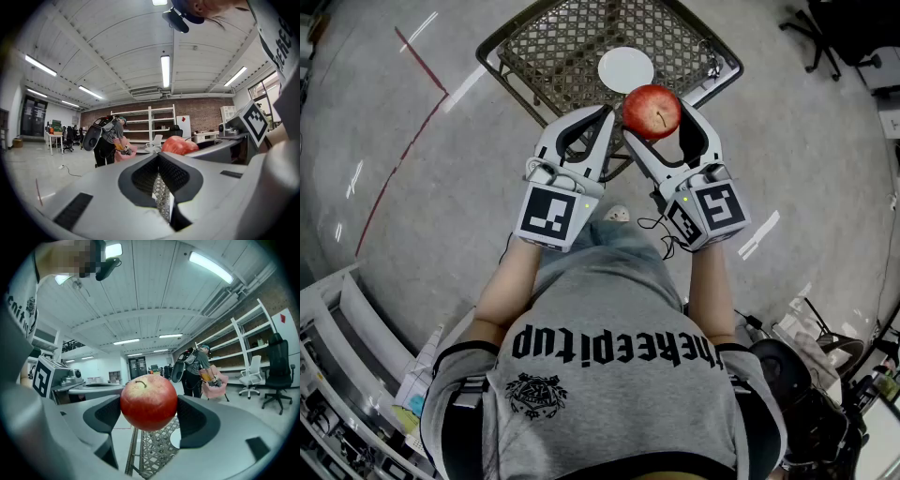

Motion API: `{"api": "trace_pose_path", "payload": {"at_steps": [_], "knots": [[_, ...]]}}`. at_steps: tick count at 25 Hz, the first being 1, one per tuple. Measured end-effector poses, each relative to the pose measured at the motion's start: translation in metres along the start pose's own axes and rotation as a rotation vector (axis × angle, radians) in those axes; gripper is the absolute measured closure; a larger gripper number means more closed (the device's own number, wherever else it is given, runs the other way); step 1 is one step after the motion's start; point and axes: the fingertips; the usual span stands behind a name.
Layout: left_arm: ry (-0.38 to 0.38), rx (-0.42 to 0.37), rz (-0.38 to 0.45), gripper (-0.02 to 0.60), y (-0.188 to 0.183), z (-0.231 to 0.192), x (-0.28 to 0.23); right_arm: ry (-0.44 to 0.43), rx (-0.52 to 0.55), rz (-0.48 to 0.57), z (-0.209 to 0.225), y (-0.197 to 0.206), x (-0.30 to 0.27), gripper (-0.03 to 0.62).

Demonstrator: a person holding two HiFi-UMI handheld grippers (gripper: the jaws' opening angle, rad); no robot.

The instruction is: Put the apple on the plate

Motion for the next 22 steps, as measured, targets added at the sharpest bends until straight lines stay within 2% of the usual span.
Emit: {"api": "trace_pose_path", "payload": {"at_steps": [2,7,13,22], "knots": [[-0.002,0.015,-0.032,0.537,0.004,0.005,0.001,-0.003,0.002,0.001,0.001,0.002,0.004,0.207],[-0.016,0.032,-0.053,0.537,0.007,0.011,0.002,-0.01,0.01,0.001,0.002,0.005,0.009,0.208],[-0.041,0.028,-0.045,0.537,0.007,0.013,0.006,-0.021,0.024,0.003,0.0,0.007,0.014,0.207],[-0.058,0.024,-0.063,0.537,0.01,0.005,0.007,-0.028,-0.01,0.009,0.004,0.009,0.009,0.2]]}}
Point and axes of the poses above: the fingertips, and each gripper's own axes: x backward along the fingers, z to its right, y out of its underside, and after that the axes turned 13 degrees about -z, right-handed
